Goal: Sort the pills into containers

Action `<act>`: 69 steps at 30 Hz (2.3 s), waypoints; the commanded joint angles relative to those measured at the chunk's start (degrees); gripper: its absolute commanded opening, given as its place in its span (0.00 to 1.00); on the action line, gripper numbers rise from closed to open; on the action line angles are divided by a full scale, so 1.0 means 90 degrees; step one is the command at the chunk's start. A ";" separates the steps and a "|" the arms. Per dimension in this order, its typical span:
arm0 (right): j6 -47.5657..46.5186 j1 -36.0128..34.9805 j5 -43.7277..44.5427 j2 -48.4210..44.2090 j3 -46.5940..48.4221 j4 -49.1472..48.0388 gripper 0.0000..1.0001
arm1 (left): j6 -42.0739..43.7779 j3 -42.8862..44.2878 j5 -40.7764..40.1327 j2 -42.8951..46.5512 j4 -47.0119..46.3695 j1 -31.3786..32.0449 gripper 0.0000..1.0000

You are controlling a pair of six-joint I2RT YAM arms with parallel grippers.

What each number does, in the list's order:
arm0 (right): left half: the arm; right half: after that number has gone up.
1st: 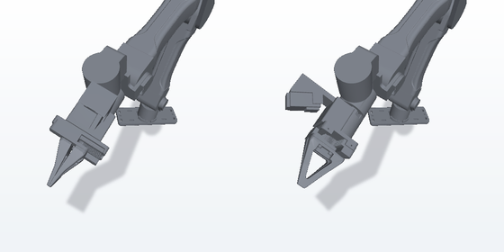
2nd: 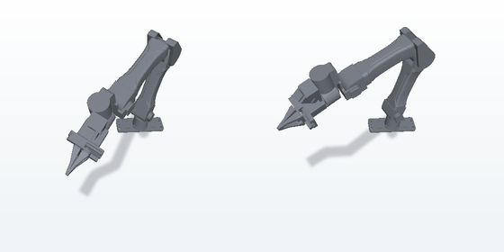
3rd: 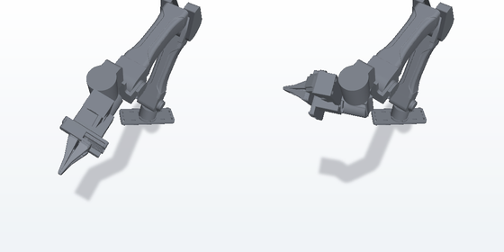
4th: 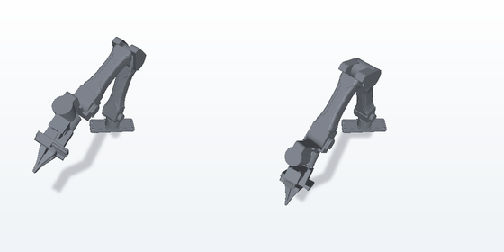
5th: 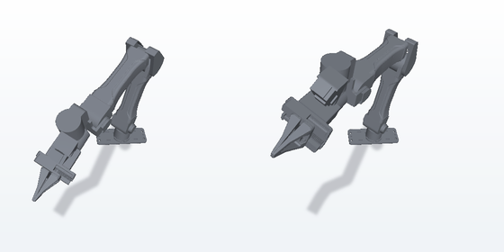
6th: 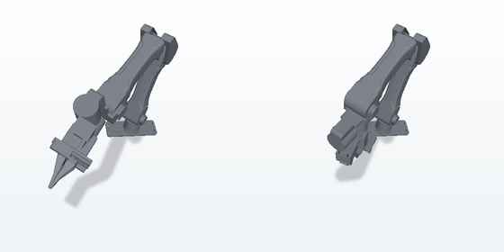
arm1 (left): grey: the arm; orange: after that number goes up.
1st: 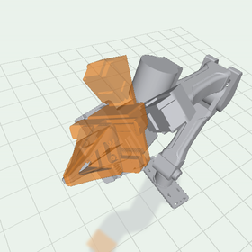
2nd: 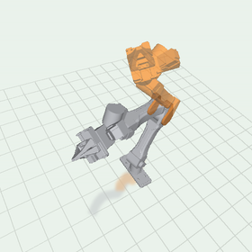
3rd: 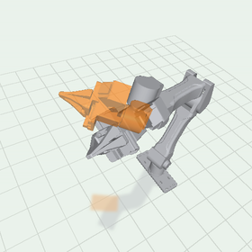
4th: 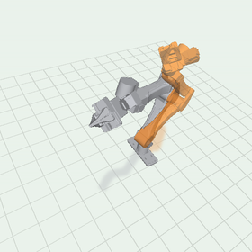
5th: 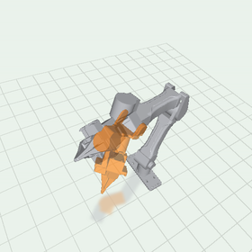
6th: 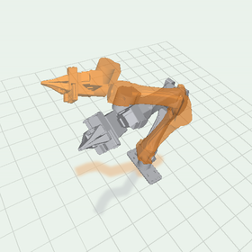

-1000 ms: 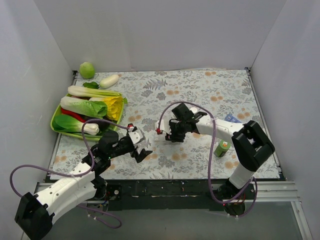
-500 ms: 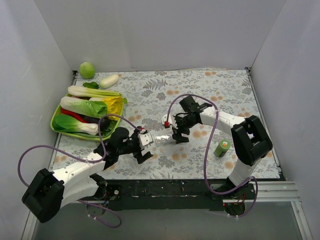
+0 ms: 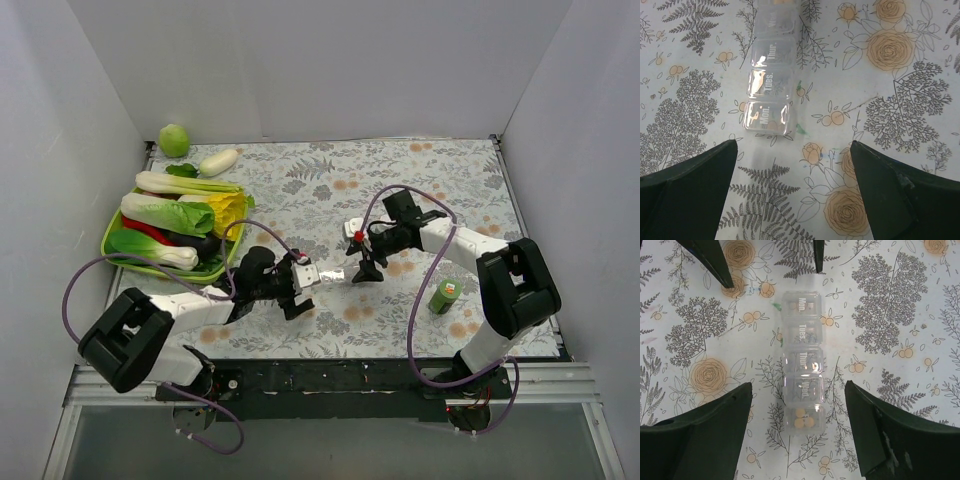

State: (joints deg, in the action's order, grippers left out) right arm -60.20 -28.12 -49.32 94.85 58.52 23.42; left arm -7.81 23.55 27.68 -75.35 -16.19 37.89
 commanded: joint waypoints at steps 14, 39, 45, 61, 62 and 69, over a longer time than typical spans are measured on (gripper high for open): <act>-0.0010 0.0468 -0.0487 -0.0265 -0.0399 -0.0454 0.81 | 0.0634 0.1123 0.0079 -0.1656 -0.0575 0.0204 0.67; -0.0733 -0.0352 0.0811 0.0115 -0.0477 -0.0180 0.81 | 0.0087 0.0948 -0.0205 -0.1081 0.0109 0.0439 0.00; -0.0684 -0.0440 0.0880 0.0242 -0.0331 -0.0034 0.80 | -0.0059 0.0918 -0.0195 -0.0944 -0.0076 0.0439 0.00; 0.0077 -0.0343 0.0373 0.0418 0.0128 0.0015 0.66 | -0.0118 0.0752 -0.0253 -0.0778 -0.0126 0.0458 0.00; 0.0204 -0.0294 0.0353 0.0438 0.0148 -0.0004 0.65 | -0.0108 0.0743 -0.0253 -0.0768 -0.0116 0.0468 0.00; 0.1033 0.0018 0.0246 0.0575 0.0353 -0.0307 0.48 | -0.0060 0.0743 -0.0244 -0.0778 -0.0096 0.0497 0.00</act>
State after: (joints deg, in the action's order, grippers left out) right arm -56.73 -29.95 -44.75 98.67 58.52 23.22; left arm -8.97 30.57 25.10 -85.06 -16.60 41.82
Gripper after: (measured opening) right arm 0.513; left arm 0.424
